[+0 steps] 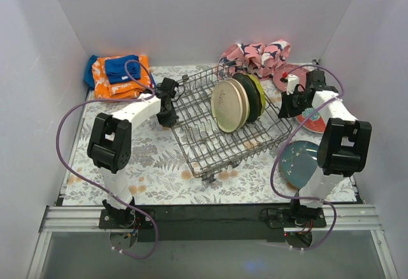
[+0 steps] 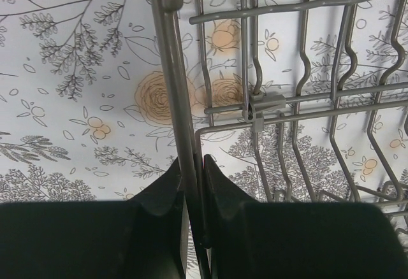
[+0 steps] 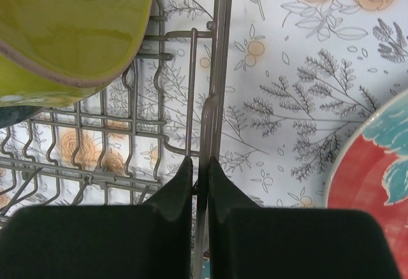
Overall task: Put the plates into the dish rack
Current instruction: Move the dish rack
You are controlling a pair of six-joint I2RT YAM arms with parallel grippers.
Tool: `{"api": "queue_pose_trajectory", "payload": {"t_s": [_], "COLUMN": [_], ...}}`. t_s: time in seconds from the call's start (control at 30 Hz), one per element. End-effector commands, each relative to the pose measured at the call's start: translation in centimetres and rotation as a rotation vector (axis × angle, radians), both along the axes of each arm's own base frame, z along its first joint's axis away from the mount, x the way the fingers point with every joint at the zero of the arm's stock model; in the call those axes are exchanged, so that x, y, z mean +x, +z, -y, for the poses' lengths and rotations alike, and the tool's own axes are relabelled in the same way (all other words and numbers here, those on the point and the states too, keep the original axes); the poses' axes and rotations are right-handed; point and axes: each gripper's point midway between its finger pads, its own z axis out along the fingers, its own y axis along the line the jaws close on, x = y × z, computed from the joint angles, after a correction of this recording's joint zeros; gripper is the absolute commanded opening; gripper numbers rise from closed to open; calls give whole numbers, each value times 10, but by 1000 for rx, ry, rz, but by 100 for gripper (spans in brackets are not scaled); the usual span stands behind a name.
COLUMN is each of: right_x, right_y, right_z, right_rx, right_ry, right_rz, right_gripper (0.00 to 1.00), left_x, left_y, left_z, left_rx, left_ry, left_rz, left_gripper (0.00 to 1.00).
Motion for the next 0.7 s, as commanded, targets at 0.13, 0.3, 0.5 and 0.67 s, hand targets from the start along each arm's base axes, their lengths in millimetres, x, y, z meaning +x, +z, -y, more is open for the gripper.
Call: {"api": "queue_pose_trajectory", "payload": {"t_s": [0.13, 0.3, 0.5, 0.67], "right_x": [48, 69, 97, 118], "right_y": [22, 26, 33, 37], "right_z": [-25, -33, -54, -66], "right_rx": [-20, -29, -25, -35], "right_ry": [62, 62, 80, 95], "right_rz": [101, 124, 151, 183], "right_gripper": [1, 1, 1, 1], "left_x": [28, 32, 44, 54], "left_y": [24, 23, 25, 27], "left_z": [-43, -54, -62, -66], "left_rx": [-6, -8, -8, -16], "left_ry": [114, 131, 147, 150], "left_rz": [73, 77, 79, 88], "left_gripper": [0, 0, 0, 0]}}
